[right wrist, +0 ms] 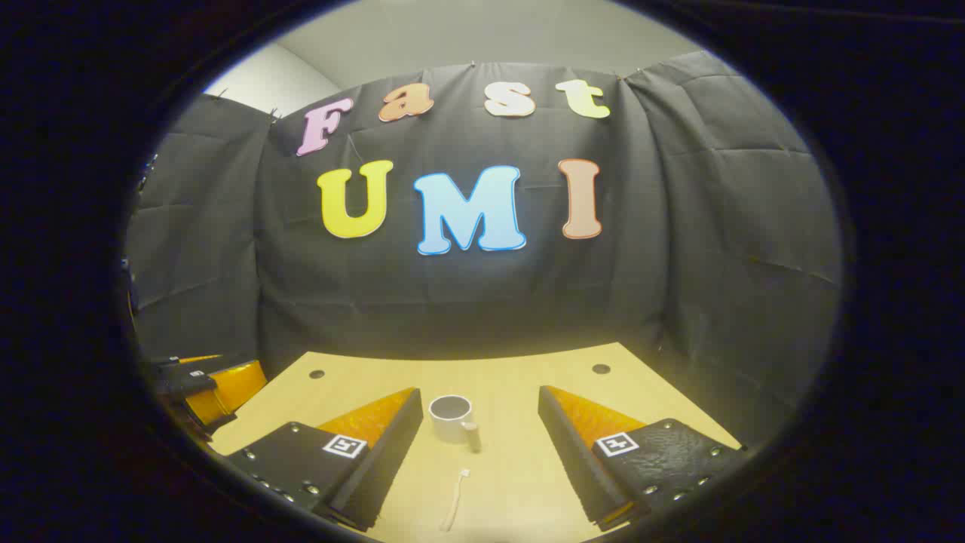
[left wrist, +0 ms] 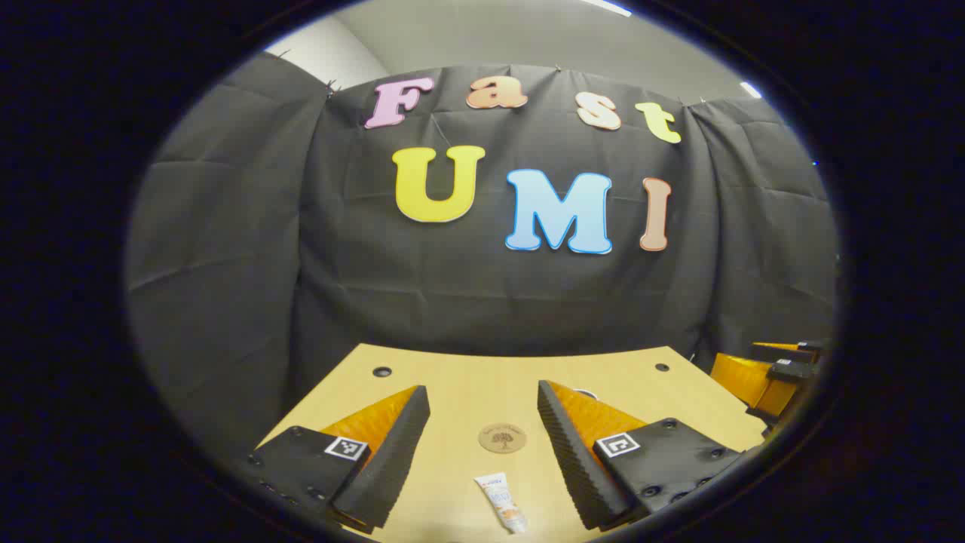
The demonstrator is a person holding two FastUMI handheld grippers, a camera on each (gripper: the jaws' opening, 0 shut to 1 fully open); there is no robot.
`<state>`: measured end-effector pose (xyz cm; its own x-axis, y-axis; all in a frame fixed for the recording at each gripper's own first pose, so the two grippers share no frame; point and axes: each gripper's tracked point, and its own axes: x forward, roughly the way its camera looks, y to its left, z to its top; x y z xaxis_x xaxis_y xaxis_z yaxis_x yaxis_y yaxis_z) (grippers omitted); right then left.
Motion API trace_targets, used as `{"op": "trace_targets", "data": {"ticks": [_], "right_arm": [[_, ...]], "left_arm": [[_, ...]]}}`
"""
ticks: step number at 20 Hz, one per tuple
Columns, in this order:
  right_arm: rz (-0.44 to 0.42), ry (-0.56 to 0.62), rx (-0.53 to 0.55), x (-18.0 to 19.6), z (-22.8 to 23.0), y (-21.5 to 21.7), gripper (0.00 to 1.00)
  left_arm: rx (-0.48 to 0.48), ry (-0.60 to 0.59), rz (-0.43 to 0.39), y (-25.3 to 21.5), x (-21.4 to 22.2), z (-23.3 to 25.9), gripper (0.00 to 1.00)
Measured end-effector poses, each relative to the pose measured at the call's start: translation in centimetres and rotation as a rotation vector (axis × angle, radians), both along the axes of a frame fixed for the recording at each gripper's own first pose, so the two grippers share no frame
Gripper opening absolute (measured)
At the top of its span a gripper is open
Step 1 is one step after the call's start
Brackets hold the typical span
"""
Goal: Put the toothbrush and toothpaste on the desktop into the cup, then pick up the cup and place it on the coaster on the desktop.
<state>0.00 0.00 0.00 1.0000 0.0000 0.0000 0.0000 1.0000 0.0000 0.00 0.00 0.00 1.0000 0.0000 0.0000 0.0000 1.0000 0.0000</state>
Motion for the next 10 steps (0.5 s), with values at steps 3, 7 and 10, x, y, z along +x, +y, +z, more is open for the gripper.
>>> {"op": "trace_targets", "data": {"ticks": [3, 7, 10], "right_arm": [[0.013, 0.053, -0.007, 0.5, -1.3, -0.5, 0.94], [0.031, 0.116, 0.022, 1.0, -2.8, -0.6, 0.95], [0.031, 0.141, 0.02, 1.4, -3.1, -0.8, 0.94]], "left_arm": [[0.014, 0.027, -0.008, -0.3, 0.7, -0.8, 0.94], [0.01, 0.059, -0.024, -1.4, 1.1, -1.4, 0.94], [0.02, 0.061, -0.046, -2.3, 1.3, -1.2, 0.94]]}}
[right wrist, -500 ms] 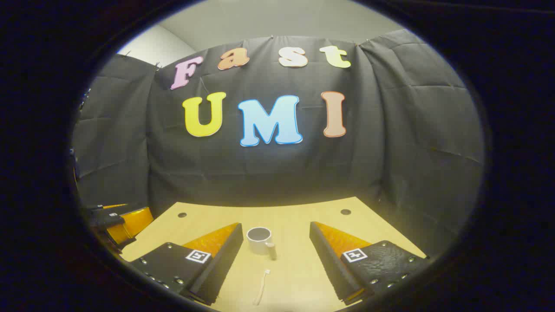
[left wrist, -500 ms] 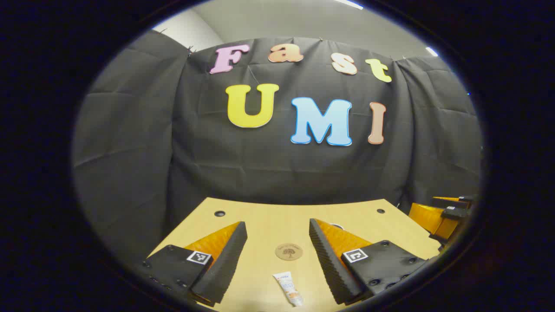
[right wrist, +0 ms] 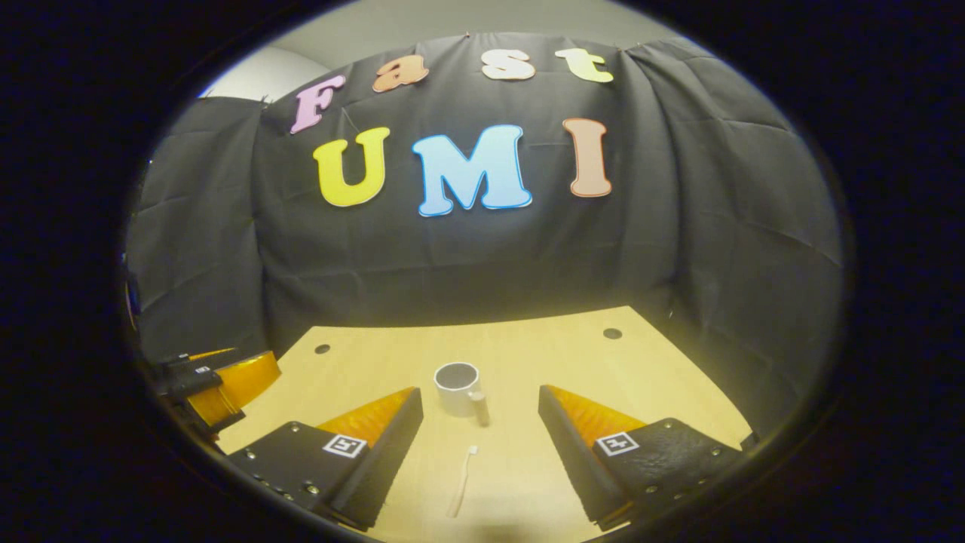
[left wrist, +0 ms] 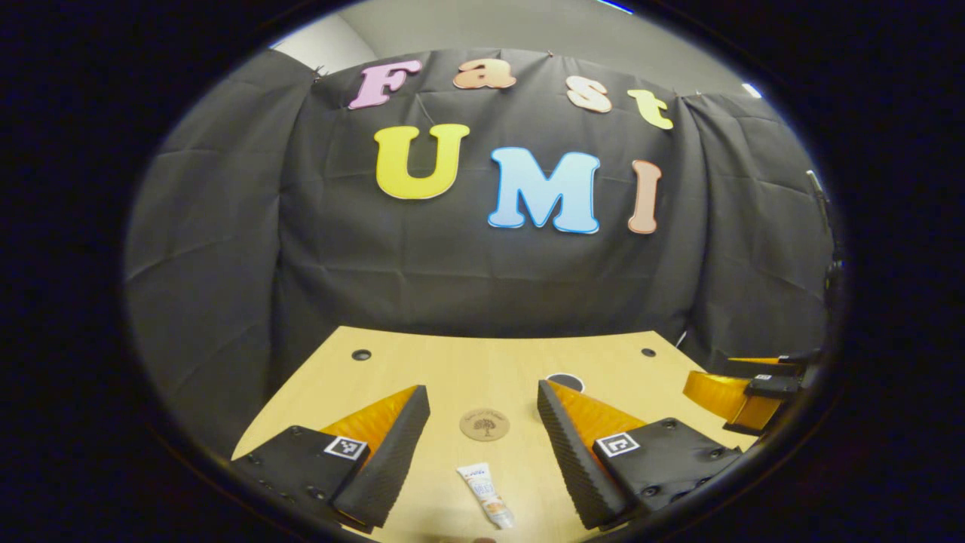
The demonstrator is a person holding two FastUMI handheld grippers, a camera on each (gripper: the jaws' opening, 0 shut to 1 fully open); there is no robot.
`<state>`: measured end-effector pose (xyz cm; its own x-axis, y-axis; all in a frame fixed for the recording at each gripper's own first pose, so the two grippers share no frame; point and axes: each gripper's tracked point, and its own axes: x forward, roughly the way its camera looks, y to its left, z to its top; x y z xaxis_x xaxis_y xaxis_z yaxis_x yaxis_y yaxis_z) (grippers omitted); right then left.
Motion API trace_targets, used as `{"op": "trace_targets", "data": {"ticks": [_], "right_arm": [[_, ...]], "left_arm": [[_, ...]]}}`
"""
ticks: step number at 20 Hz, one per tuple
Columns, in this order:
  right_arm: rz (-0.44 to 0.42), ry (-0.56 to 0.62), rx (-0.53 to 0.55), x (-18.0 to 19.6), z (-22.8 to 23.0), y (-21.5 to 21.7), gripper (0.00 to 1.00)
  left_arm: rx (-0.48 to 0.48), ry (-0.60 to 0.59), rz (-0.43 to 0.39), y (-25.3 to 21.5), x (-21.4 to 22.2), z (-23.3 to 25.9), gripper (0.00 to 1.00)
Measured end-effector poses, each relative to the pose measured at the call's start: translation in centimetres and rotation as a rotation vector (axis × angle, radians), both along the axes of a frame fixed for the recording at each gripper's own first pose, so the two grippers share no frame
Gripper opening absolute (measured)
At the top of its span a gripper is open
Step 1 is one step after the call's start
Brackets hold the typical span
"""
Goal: Put the toothbrush and toothpaste on the desktop into the cup, then pick up the cup and place it on the coaster on the desktop.
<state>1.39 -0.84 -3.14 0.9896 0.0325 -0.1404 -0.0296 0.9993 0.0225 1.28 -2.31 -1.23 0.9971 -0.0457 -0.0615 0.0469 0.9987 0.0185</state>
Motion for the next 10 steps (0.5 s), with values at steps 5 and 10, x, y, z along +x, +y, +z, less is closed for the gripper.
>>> {"op": "trace_targets", "data": {"ticks": [5, 10], "right_arm": [[0.026, 0.03, -0.004, 0.1, -0.7, 0.2, 0.95], [0.061, 0.135, -0.005, 0.6, -3.2, 0.9, 0.95]], "left_arm": [[0.008, 0.039, -0.007, -1.0, 0.1, -0.8, 0.94], [-0.007, 0.095, 0.017, -0.9, 0.8, -2.5, 0.94]]}}
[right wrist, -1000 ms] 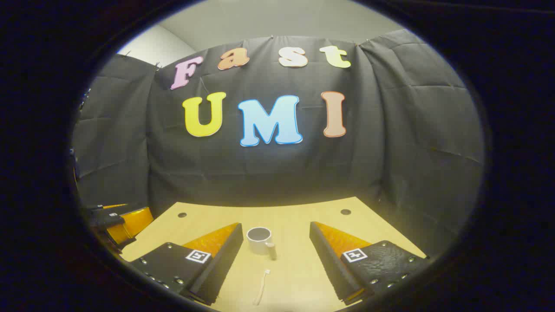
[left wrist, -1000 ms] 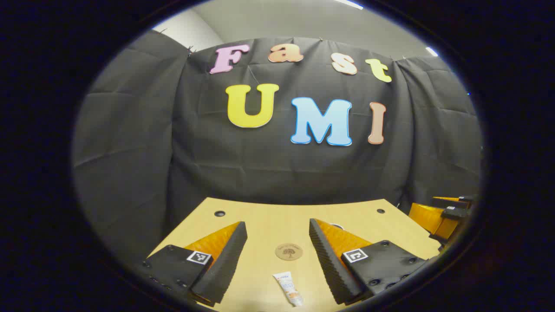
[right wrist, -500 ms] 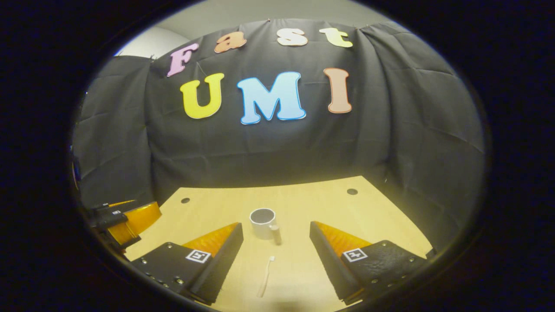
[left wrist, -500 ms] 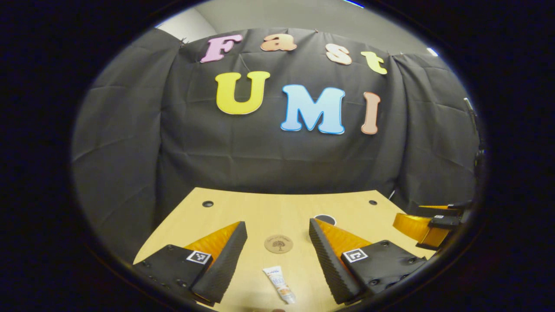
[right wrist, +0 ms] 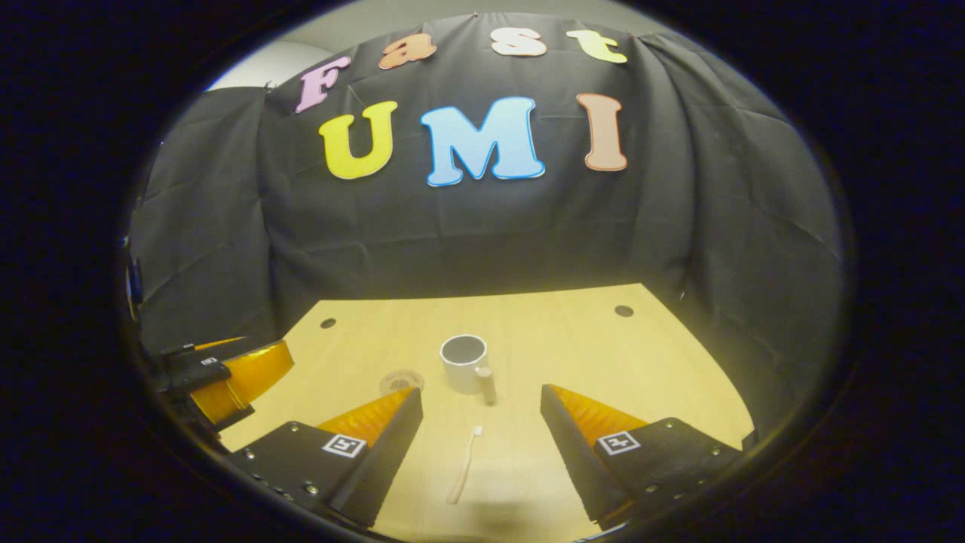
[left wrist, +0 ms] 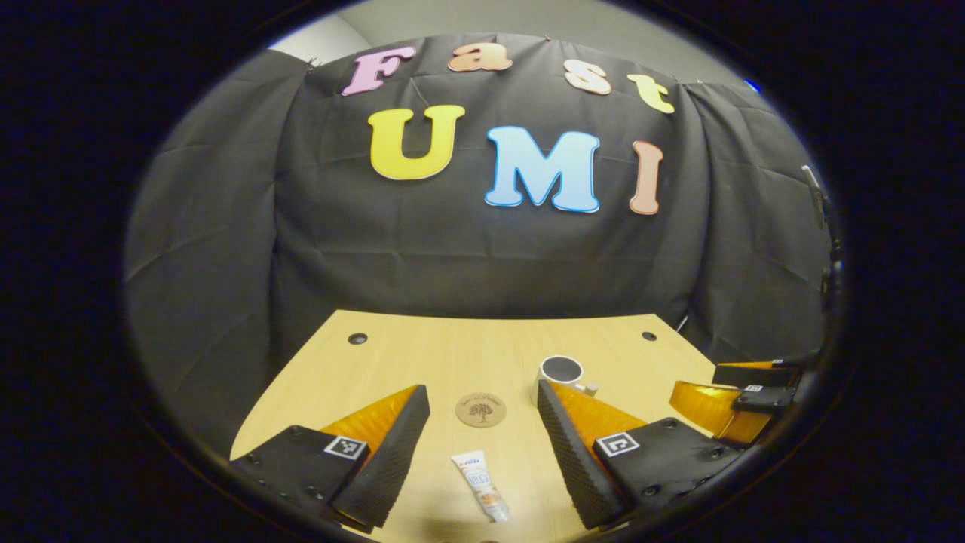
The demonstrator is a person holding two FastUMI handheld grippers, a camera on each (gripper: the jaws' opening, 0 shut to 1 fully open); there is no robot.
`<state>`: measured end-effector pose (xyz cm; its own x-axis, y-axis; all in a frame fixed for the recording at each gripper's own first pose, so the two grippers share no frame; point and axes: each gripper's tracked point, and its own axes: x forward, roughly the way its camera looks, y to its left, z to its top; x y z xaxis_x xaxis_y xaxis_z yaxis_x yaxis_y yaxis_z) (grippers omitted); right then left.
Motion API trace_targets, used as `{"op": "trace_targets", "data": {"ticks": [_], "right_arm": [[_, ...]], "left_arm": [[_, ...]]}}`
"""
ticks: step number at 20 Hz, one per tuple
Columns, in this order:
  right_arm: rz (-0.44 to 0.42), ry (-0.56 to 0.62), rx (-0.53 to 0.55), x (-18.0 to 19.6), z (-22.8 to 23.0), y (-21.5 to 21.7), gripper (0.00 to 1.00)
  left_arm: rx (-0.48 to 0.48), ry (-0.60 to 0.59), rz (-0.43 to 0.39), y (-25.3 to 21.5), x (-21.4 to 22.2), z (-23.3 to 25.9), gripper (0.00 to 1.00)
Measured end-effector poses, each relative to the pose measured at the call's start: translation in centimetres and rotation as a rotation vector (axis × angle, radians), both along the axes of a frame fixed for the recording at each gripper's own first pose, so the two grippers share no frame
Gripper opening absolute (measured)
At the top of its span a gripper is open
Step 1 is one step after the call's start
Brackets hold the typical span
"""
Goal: Put the toothbrush and toothpaste on the desktop into the cup, then pick up the cup and place it on the coaster on the desktop.
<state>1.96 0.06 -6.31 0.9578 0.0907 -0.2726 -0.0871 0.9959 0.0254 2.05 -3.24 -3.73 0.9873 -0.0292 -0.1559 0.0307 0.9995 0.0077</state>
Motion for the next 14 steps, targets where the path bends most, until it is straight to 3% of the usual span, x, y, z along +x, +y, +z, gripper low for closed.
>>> {"op": "trace_targets", "data": {"ticks": [5, 10, 14], "right_arm": [[0.022, 0.198, -0.031, 0.7, -5.3, 0.5, 0.96], [0.019, 0.436, -0.038, 1.8, -10.7, 0.7, 0.96], [0.005, 0.641, -0.015, 1.9, -15.3, 1.3, 0.97]], "left_arm": [[-0.003, 0.167, 0.032, 0.6, 1.4, -5.0, 0.94], [-0.024, 0.431, 0.06, 1.6, 2.7, -12.5, 0.95], [-0.093, 0.694, 0.054, 1.3, 2.6, -19.5, 0.95]]}}
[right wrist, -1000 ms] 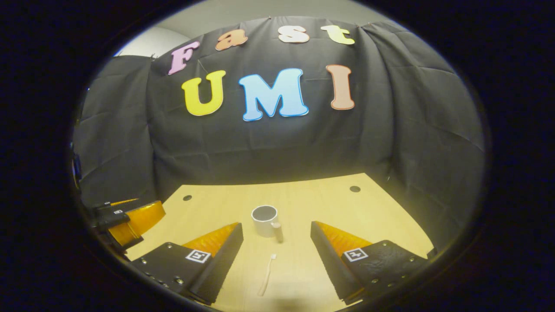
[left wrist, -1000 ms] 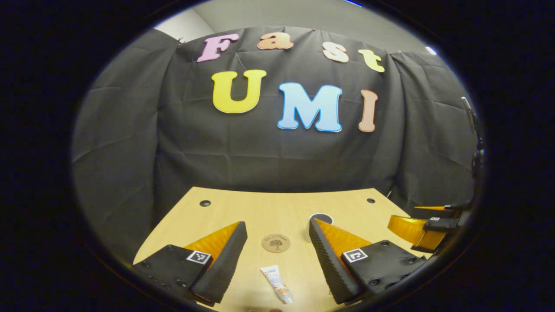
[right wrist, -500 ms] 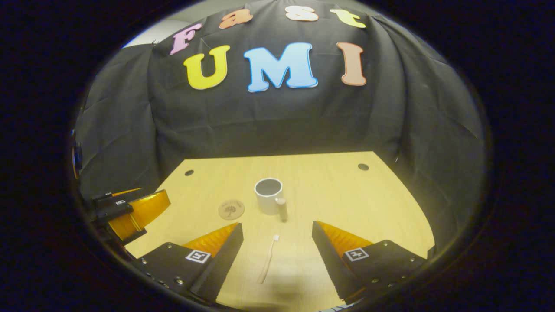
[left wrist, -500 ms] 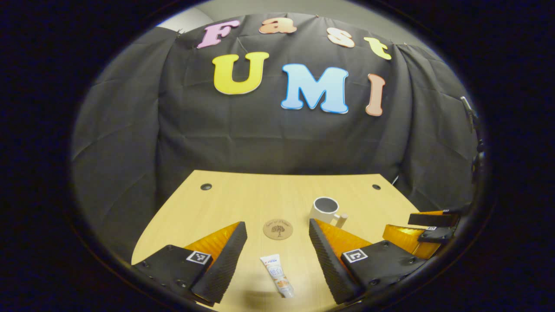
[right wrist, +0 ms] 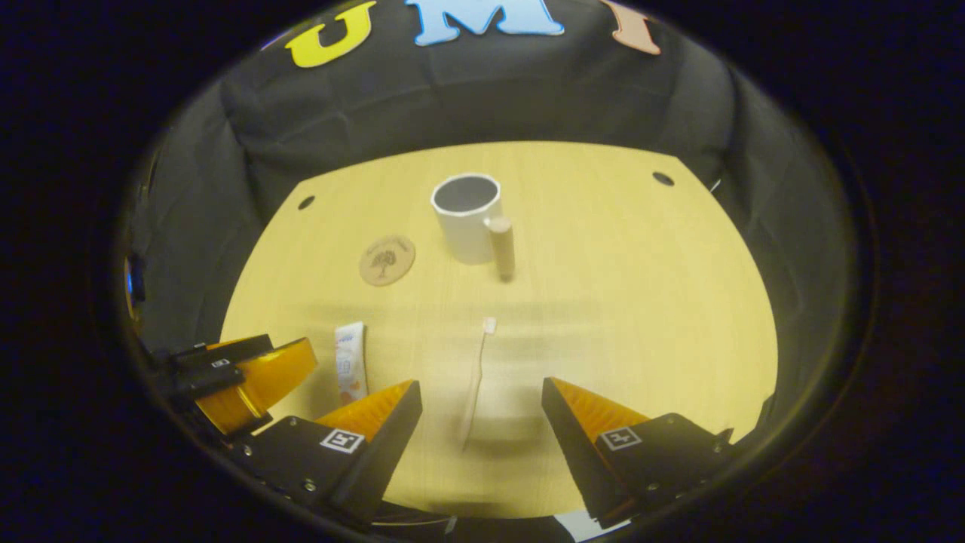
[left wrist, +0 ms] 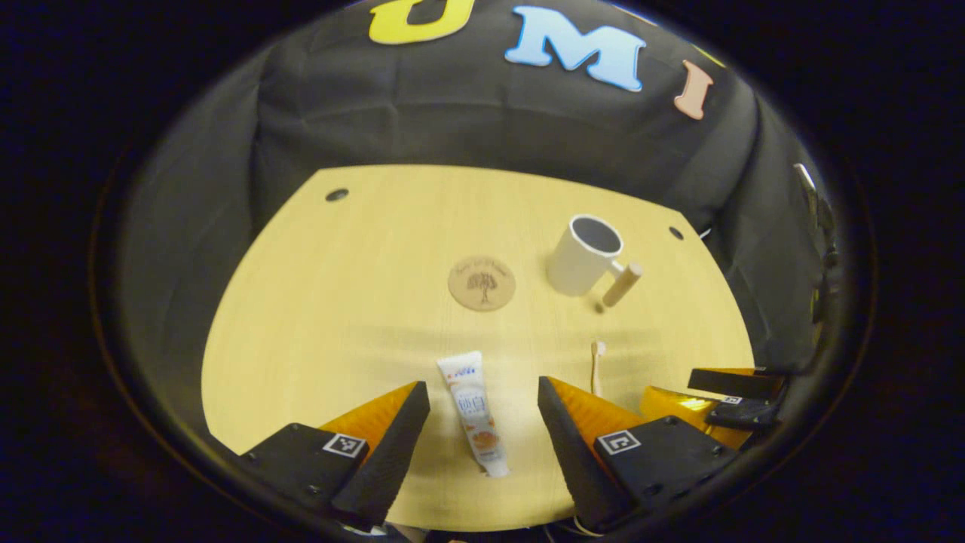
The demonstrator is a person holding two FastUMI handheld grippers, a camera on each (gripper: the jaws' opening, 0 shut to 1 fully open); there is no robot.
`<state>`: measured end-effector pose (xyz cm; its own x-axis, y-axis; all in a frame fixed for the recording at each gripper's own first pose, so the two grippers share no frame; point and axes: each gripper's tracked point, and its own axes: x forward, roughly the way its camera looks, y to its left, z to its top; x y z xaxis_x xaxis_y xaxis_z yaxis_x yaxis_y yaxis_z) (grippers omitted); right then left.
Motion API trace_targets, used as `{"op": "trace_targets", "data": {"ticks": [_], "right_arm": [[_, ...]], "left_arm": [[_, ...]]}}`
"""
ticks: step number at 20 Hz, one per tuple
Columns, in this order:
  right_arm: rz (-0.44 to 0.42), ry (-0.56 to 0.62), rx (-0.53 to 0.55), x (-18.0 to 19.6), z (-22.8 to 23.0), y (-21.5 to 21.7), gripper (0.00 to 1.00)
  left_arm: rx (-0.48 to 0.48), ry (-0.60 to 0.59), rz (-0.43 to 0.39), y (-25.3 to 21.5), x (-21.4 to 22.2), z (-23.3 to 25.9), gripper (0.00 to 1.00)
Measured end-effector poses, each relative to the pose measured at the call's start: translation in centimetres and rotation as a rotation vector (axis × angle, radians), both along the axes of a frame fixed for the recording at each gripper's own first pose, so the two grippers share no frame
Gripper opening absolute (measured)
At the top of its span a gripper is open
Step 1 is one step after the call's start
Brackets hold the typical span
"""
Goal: Put the toothbrush and toothpaste on the desktop into the cup, then pick up the cup and place it on the coaster on the desktop.
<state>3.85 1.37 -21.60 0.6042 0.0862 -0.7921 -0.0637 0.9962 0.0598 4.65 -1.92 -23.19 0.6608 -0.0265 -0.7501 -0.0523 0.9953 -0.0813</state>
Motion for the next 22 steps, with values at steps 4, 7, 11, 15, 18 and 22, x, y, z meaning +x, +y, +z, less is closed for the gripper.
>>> {"op": "trace_targets", "data": {"ticks": [4, 7, 11, 15, 18, 22], "right_arm": [[-0.03, 0.116, -0.003, 0.8, -3.1, 0.2, 0.97], [-0.05, 0.171, -0.025, 1.3, -4.7, 0.1, 0.97], [-0.084, 0.245, -0.042, 1.8, -6.5, -0.5, 0.97], [-0.102, 0.335, -0.082, 1.2, -8.4, -0.9, 0.97], [-0.109, 0.347, -0.085, 1.5, -8.0, -0.8, 0.97], [-0.113, 0.406, -0.077, 1.7, -8.2, -0.8, 0.97]], "left_arm": [[0.017, 0.171, 0.051, 1.0, 1.1, -4.2, 0.96], [0.044, 0.234, 0.084, 1.7, 2.8, -4.4, 0.96], [0.037, 0.314, 0.139, 2.3, 2.1, -5.1, 0.96], [0.048, 0.389, 0.166, 2.6, 1.2, -5.9, 0.97], [0.064, 0.384, 0.139, 2.2, 2.3, -4.3, 0.98], [0.062, 0.421, 0.141, 2.2, 2.5, -4.6, 1.0]]}}
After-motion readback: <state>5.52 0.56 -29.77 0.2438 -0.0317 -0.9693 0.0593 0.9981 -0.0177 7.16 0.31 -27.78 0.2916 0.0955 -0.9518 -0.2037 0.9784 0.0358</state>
